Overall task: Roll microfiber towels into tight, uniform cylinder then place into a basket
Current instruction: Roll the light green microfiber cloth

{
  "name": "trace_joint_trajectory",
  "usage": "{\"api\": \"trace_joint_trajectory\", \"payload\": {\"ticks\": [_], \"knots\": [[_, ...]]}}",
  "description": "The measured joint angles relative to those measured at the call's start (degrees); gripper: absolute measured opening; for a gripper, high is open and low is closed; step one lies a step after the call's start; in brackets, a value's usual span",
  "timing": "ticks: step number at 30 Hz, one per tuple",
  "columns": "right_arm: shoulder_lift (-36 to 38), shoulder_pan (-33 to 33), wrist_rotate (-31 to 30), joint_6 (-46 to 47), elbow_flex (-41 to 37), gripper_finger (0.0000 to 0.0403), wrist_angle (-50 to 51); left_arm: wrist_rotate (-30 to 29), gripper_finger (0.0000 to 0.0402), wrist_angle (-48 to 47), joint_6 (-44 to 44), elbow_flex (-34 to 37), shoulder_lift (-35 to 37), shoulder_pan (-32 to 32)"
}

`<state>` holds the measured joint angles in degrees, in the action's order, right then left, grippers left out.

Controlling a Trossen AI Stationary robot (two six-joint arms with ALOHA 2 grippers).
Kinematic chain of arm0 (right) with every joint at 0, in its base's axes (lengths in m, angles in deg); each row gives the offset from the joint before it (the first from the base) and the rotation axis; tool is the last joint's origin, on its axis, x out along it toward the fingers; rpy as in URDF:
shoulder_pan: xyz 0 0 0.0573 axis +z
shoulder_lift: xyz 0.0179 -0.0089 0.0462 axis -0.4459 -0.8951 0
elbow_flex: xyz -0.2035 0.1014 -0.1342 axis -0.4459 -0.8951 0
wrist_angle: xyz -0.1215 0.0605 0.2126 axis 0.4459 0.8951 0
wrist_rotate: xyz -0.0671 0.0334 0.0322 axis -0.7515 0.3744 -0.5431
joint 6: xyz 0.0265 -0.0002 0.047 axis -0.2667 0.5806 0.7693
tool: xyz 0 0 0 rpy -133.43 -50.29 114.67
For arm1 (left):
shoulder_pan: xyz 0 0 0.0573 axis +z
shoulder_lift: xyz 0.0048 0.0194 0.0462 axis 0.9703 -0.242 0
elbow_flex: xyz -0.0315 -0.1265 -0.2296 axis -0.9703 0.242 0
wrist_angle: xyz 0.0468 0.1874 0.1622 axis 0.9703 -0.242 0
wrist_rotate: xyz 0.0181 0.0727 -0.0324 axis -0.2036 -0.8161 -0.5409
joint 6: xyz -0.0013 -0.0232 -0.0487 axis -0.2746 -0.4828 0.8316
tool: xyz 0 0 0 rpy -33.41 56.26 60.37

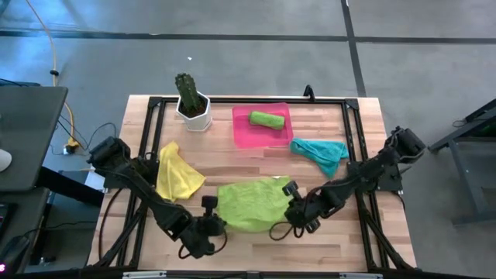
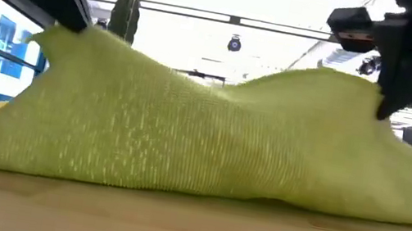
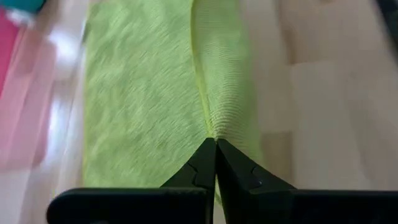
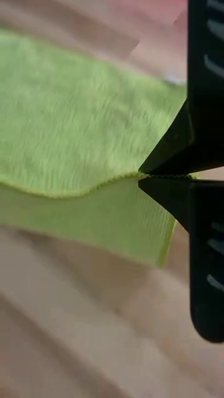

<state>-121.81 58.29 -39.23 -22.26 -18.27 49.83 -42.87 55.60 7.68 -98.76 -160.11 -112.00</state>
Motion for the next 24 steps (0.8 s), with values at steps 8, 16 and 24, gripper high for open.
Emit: {"api": "trace_joint_trajectory", "payload": {"ticks": [8, 16, 24], "knots": [[0.16, -6.89, -2.87, 1.86, 0.0, 0.0, 2.08, -0.74, 0.0, -6.64, 0.49, 0.0, 0.04, 4.14], [0.11, -12.48, -2.7, 6.08, 0.0, 0.0, 4.07, -0.9, 0.0, -10.75, 0.49, 0.0, -0.29, 8.53], [-0.02, -14.69, -2.22, 13.21, 0.0, 0.0, 4.22, -0.73, 0.0, -11.98, 0.44, -0.07, -1.92, 12.64]]}}
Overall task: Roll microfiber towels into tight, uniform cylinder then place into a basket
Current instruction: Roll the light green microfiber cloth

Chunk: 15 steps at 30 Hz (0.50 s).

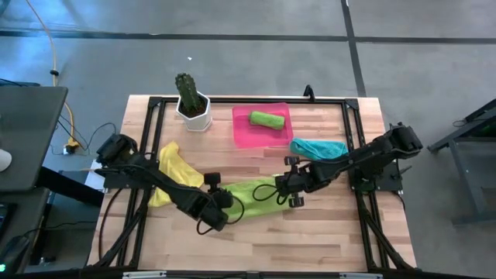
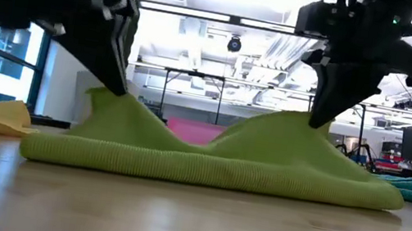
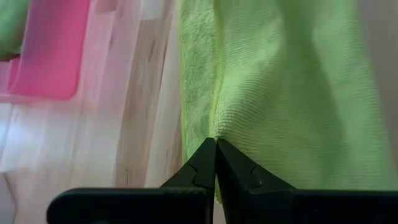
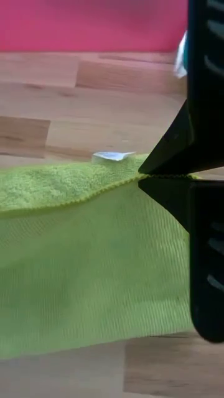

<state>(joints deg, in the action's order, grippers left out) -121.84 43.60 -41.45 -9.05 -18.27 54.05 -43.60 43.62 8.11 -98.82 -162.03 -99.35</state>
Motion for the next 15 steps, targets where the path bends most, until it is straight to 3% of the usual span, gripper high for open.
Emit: {"api": "trace_joint_trajectory", "payload": {"ticks": [7, 15], "knots": [[-1.9, -0.77, 0.28, 0.3, 0.04, 0.0, 0.33, 1.89, 0.0, -1.56, 1.0, 0.13, -0.93, 1.5], [-5.83, -2.58, 0.44, 0.28, 0.02, 0.0, 1.12, -1.02, 0.0, -3.09, 2.49, 0.11, -0.82, 1.25]]}}
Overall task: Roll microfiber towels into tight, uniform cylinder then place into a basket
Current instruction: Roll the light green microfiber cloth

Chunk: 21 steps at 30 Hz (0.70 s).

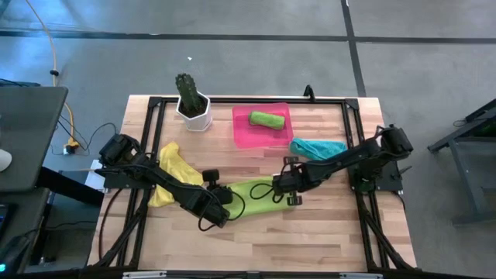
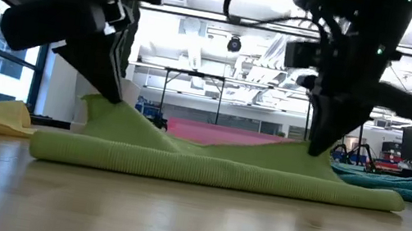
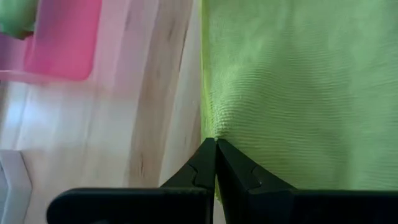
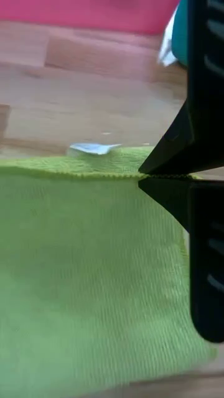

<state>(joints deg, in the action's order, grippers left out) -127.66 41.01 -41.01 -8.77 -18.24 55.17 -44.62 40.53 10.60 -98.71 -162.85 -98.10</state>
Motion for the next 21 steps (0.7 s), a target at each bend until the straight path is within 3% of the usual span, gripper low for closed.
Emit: {"api": "trace_joint_trajectory", "payload": {"ticks": [4, 21], "knots": [[-1.4, -0.81, 0.0, 0.0, -0.02, 0.0, -0.06, 2.21, 0.0, -0.2, 0.0, 0.0, 0.0, 0.07], [-1.66, -1.3, -0.02, 1.99, -0.02, 0.0018, -0.01, 1.12, 0.0, -0.79, 0.0, 0.0, 0.0, 1.84]]}}
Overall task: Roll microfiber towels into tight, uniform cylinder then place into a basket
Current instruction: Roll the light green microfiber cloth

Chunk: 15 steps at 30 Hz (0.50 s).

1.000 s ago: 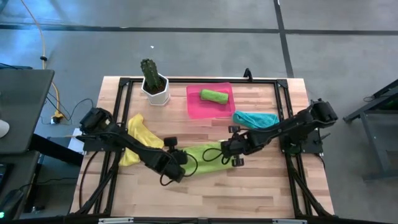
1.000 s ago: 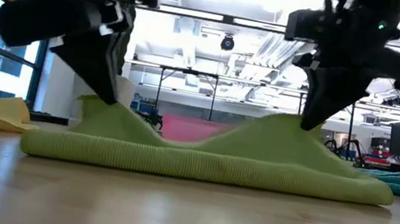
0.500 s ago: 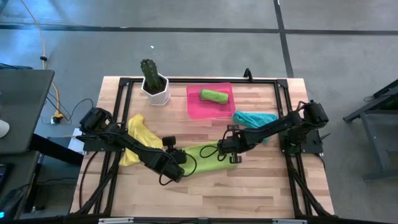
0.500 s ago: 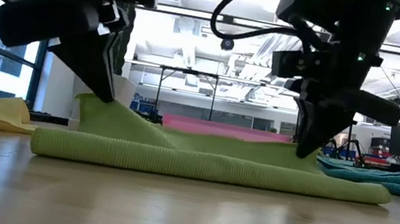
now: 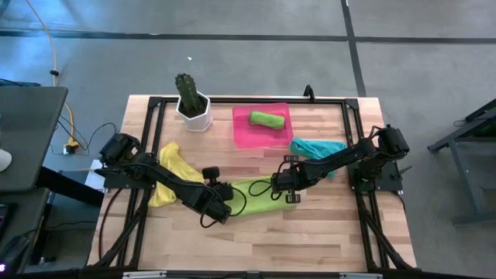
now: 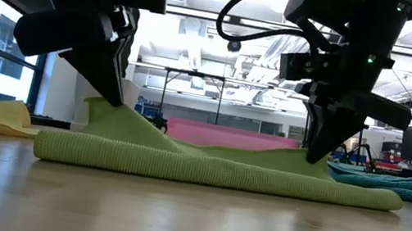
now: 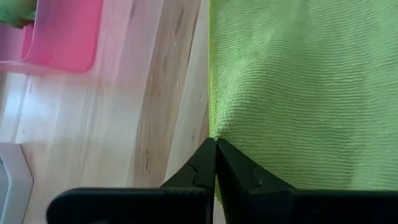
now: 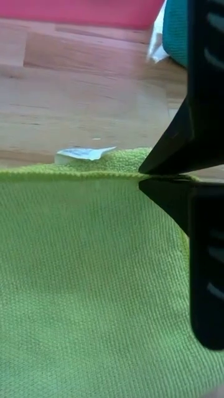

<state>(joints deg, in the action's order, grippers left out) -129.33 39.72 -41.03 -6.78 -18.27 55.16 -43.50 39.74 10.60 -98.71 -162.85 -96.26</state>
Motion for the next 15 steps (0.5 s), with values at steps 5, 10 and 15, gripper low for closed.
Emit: {"api": "trace_joint_trajectory", "payload": {"ticks": [5, 10, 15], "knots": [[0.0, 0.02, -0.46, -0.6, 0.0, 0.0055, 0.11, 0.1, 0.0004, 0.07, 0.38, 0.0, 0.0, 0.06], [0.02, -0.04, -1.39, -2.78, 1.9, 0.0103, 3.33, 0.61, 0.0005, 0.06, 0.39, 0.0, 0.0, 0.06], [0.09, -0.02, -1.01, 1.63, 6.68, 0.0113, 8.02, 0.63, 0.0005, 0.06, 0.39, 0.0, 0.0, 0.16]]}}
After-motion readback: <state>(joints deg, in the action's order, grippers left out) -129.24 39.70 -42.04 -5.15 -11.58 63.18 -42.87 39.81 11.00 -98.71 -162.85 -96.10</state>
